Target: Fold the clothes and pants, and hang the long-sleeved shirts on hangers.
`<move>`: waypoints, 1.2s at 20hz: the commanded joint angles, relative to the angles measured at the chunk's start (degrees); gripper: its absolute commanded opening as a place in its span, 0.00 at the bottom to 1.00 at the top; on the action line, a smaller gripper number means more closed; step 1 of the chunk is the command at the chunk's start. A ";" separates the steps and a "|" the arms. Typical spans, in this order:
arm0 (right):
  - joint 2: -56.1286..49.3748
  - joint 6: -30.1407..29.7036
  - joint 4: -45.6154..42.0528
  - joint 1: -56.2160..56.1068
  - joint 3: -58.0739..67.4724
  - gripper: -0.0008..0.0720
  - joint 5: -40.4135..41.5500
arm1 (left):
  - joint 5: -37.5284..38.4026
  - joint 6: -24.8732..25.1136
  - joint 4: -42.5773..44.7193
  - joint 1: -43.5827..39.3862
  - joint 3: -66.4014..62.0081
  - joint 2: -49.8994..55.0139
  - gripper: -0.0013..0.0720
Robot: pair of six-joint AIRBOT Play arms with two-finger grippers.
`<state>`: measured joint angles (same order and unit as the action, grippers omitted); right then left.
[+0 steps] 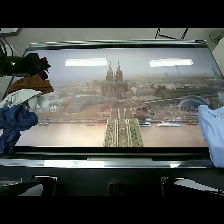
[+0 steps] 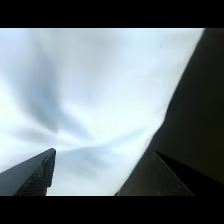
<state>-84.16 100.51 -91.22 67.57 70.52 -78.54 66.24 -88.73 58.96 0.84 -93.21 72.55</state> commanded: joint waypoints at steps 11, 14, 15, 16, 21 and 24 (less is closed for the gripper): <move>-3.06 -7.43 17.33 -36.57 44.63 0.94 -2.95 | 3.74 -10.99 36.48 -5.20 0.07 3.91 0.05; -8.72 -6.25 14.29 -47.65 40.13 0.97 -18.93 | 16.06 -10.75 34.29 -5.33 3.34 8.48 1.00; -9.88 -6.25 14.23 -50.03 38.12 0.97 -21.18 | 18.97 -9.01 32.46 -5.35 5.99 9.16 0.99; -10.08 -6.25 14.03 -51.74 36.09 0.97 -21.29 | 18.21 -7.28 30.45 -5.51 9.42 8.63 0.99; -10.05 -6.27 12.39 -53.83 34.10 0.97 -20.76 | 7.58 -6.40 29.07 -6.16 18.71 4.76 0.99; -10.05 -6.27 12.41 -53.83 34.12 0.97 -20.94 | 7.63 -6.43 29.05 -6.19 18.73 5.01 0.99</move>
<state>-94.02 94.15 -78.26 14.52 105.06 -98.21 74.87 -95.33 88.12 -5.21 -75.94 77.71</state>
